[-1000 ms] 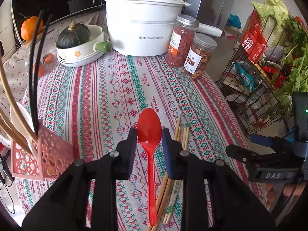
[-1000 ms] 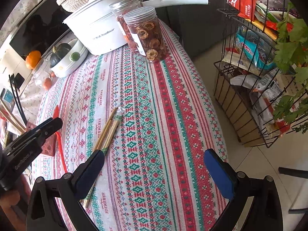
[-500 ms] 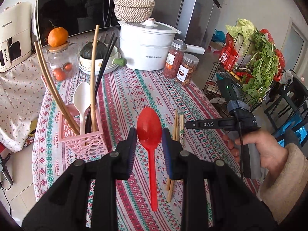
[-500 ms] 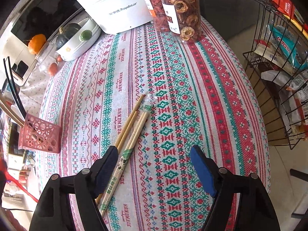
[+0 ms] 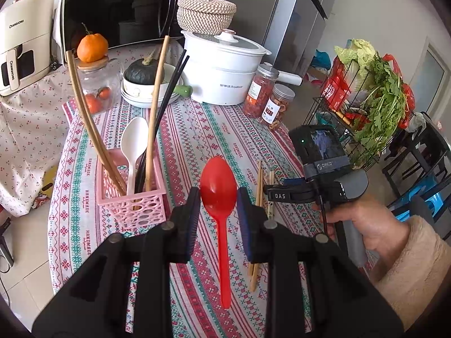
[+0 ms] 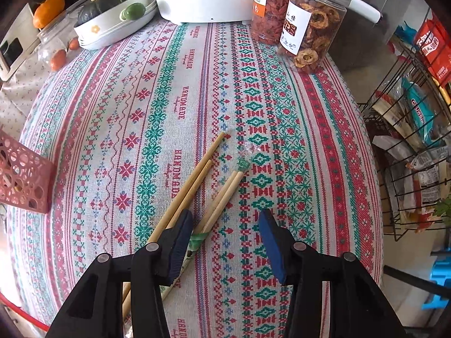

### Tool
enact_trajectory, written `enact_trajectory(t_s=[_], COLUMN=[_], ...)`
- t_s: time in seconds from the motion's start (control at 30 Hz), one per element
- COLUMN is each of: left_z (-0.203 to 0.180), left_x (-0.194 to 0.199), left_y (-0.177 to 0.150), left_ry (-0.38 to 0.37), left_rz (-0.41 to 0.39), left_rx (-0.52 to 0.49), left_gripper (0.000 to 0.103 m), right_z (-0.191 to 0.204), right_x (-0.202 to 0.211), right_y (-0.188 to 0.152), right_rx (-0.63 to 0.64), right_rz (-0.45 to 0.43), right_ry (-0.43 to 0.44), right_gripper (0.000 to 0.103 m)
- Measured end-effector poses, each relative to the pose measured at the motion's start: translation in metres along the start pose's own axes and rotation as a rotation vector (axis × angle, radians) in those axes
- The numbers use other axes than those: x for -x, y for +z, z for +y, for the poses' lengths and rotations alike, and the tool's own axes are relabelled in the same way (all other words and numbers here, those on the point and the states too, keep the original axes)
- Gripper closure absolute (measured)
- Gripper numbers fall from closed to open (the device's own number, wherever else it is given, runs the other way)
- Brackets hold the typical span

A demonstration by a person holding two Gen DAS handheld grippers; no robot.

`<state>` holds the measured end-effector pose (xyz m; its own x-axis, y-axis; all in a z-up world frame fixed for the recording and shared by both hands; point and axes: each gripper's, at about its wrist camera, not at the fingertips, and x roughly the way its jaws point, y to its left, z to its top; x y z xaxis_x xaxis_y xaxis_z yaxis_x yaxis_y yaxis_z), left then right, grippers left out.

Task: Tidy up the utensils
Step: 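Lift the red spoon with the left tool while the right tool grasps the green-banded wooden chopstick, then lower the red spoon into the pink basket with the left tool while the right tool carries the chopstick upright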

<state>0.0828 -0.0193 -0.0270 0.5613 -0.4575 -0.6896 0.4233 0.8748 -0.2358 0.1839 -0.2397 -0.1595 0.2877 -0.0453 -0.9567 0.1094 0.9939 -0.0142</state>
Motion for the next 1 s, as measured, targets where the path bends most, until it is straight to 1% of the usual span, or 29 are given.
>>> enact_trajectory(t_s=[0.03,0.07,0.1,0.13,0.23,0.33,0.4,0.47,0.6,0.7,0.83,0.93,1.0], left_z=[0.001,0.001,0.001,0.002,0.003,0.004,0.004,0.003,0.005,0.007,0.01,0.012,0.015], left_x=[0.0,0.0,0.0,0.0,0.0,0.0,0.002,0.005,0.015,0.026,0.044,0.058,0.067], left_y=[-0.001,-0.002,-0.003,-0.003,-0.005,-0.006,-0.006,-0.006,-0.005,0.0,0.009,0.016,0.02], left_ry=[0.001,0.001,0.001,0.002,0.001,0.002,0.002,0.001,0.002,0.005,0.018,0.047,0.07], left_rz=[0.002,0.004,0.007,0.009,0.013,0.012,0.008,-0.001,-0.033,-0.073,-0.149,-0.219,-0.27], left_rx=[0.001,0.003,0.004,0.004,0.008,0.009,0.009,0.009,0.015,0.026,0.04,0.036,0.037], left_gripper=[0.075,0.075,0.075,0.075,0.075,0.075,0.075,0.075,0.075,0.075,0.075,0.075,0.075], right_z=[0.001,0.002,0.002,0.002,0.001,-0.006,-0.015,-0.021,-0.026,-0.028,-0.026,-0.016,-0.014], right_x=[0.001,0.001,0.002,0.003,0.005,0.007,0.009,0.016,0.043,0.067,0.104,0.127,0.139], right_y=[-0.001,-0.002,-0.003,-0.004,-0.009,-0.011,-0.014,-0.016,-0.017,-0.02,-0.029,-0.029,-0.031], right_rx=[0.002,0.002,0.003,0.008,0.017,-0.004,-0.033,-0.043,-0.027,-0.006,0.006,0.014,0.016], right_rz=[0.0,0.001,0.002,0.0,-0.008,-0.02,-0.029,-0.056,-0.152,-0.235,-0.357,-0.444,-0.485], right_ry=[-0.001,0.003,0.01,0.02,0.055,0.128,0.193,0.217,0.267,0.293,0.332,0.362,0.382], right_gripper=[0.056,0.06,0.066,0.075,0.091,0.095,0.097,0.098,0.098,0.098,0.098,0.098,0.098])
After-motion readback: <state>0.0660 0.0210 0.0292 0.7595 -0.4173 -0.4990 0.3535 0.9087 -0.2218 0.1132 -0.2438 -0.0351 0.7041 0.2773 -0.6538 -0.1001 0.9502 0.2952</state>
